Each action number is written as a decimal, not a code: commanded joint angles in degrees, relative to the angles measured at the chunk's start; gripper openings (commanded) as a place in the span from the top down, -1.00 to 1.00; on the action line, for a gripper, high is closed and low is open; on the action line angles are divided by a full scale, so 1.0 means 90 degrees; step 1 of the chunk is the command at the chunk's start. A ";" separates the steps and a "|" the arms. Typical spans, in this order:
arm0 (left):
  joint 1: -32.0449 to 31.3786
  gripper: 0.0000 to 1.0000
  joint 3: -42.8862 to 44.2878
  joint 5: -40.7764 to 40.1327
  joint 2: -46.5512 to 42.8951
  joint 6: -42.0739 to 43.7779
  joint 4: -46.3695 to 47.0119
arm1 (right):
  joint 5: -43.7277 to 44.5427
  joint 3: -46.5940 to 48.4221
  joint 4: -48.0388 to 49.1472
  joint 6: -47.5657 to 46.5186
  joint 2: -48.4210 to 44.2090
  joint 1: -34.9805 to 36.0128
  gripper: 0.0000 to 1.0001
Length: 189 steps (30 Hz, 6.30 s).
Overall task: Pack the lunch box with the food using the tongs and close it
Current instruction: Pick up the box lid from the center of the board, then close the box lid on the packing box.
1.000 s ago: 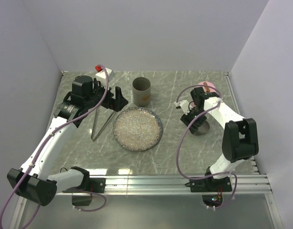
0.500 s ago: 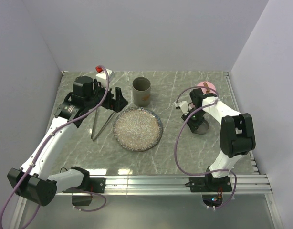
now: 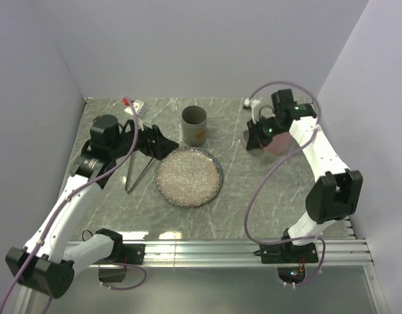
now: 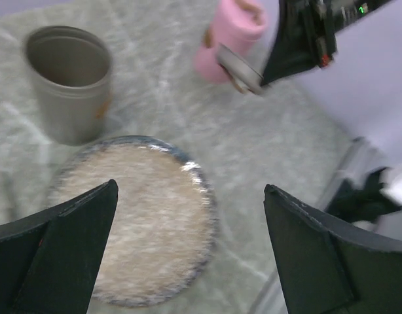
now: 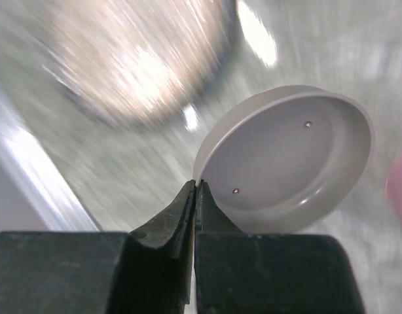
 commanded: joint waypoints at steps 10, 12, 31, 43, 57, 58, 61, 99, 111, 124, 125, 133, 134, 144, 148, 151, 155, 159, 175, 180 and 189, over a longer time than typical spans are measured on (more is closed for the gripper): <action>0.0168 -0.98 -0.1450 0.1967 -0.0461 -0.4923 0.5173 | -0.3347 -0.1135 0.6674 0.5871 -0.2860 0.0116 1.00; 0.0168 -0.97 -0.1519 0.1675 -0.0325 -0.5471 0.5721 | -0.3367 -0.1128 0.7281 0.6242 -0.2949 0.0349 1.00; -0.0086 -0.47 -0.1138 0.0980 0.0535 -0.6566 0.6309 | -0.2498 -0.0864 0.8113 0.6889 -0.2490 0.1923 1.00; -0.0300 -0.37 -0.0729 0.0727 0.0837 -0.6635 0.5832 | -0.2479 -0.0747 0.8152 0.6928 -0.2324 0.2167 1.00; -0.0584 0.13 -0.0572 0.0834 0.1072 -0.6635 0.6202 | -0.2410 -0.0503 0.8171 0.6869 -0.2119 0.2284 1.00; -0.0584 0.17 -0.0562 0.0843 0.1091 -0.6693 0.6251 | -0.2410 -0.0513 0.8171 0.6869 -0.2109 0.2284 1.00; -0.0584 0.33 -0.0552 0.0912 0.1101 -0.6791 0.6523 | -0.2430 -0.0542 0.8152 0.6869 -0.2128 0.2294 1.00; -0.0398 0.99 0.7669 -0.2633 0.6013 0.1822 -0.3056 | -0.1590 -0.0278 0.3777 0.4194 -0.2460 -0.0391 -0.99; -0.0808 0.99 0.7807 -0.2429 0.6775 0.2311 -0.3192 | -0.1385 -0.0327 0.3640 0.3979 -0.2529 -0.0391 -1.00; -0.0808 0.99 0.7983 -0.1803 0.7312 0.2233 -0.3270 | -0.1297 -0.0405 0.3533 0.3823 -0.2548 -0.0391 -0.99; -0.0808 0.99 0.7973 -0.1784 0.7331 0.2223 -0.3270 | -0.1287 -0.0415 0.3523 0.3813 -0.2539 -0.0401 -1.00; -0.0808 0.97 0.7944 -0.1705 0.7497 0.2183 -0.3309 | -0.1287 -0.0376 0.3494 0.3822 -0.2470 -0.0391 -0.99; -0.0808 0.94 0.7944 -0.1725 0.7507 0.2193 -0.3329 | -0.1297 -0.0376 0.3484 0.3822 -0.2470 -0.0391 -0.99; -0.0789 0.55 0.7836 -0.1579 0.7634 0.2115 -0.3309 | -0.1336 -0.0395 0.3367 0.3793 -0.2451 -0.0391 -0.99; -0.0721 0.54 0.7807 -0.1325 0.7683 0.1931 -0.3300 | -0.1317 -0.0425 0.3328 0.3754 -0.2490 -0.0391 -0.99; -0.0584 0.53 0.7700 -0.1061 0.7673 0.1745 -0.3193 | -0.1336 -0.0454 0.3318 0.3764 -0.2519 -0.0391 -0.99; -0.0418 0.28 0.7495 -0.0807 0.7625 0.1608 -0.3085 | -0.1356 -0.0425 0.3289 0.3754 -0.2519 -0.0391 -0.99; -0.0320 0.16 0.7417 -0.0719 0.7547 0.1510 -0.2968 | -0.1375 -0.0454 0.3298 0.3774 -0.2529 -0.0391 -0.99; -0.0134 0.00 0.6362 -0.0201 0.6121 0.1012 -0.1124 | -0.1492 -0.0678 0.3357 0.3812 -0.2607 -0.0391 -0.99; -0.0115 0.10 0.6468 -0.0639 0.6237 0.0856 -0.1063 | -0.1492 -0.0757 0.3415 0.3822 -0.2675 -0.0391 -0.99; -0.0115 0.32 0.6528 -0.1256 0.6706 0.0982 -0.1190 | -0.1473 -0.0864 0.3396 0.3734 -0.2734 -0.0391 -0.99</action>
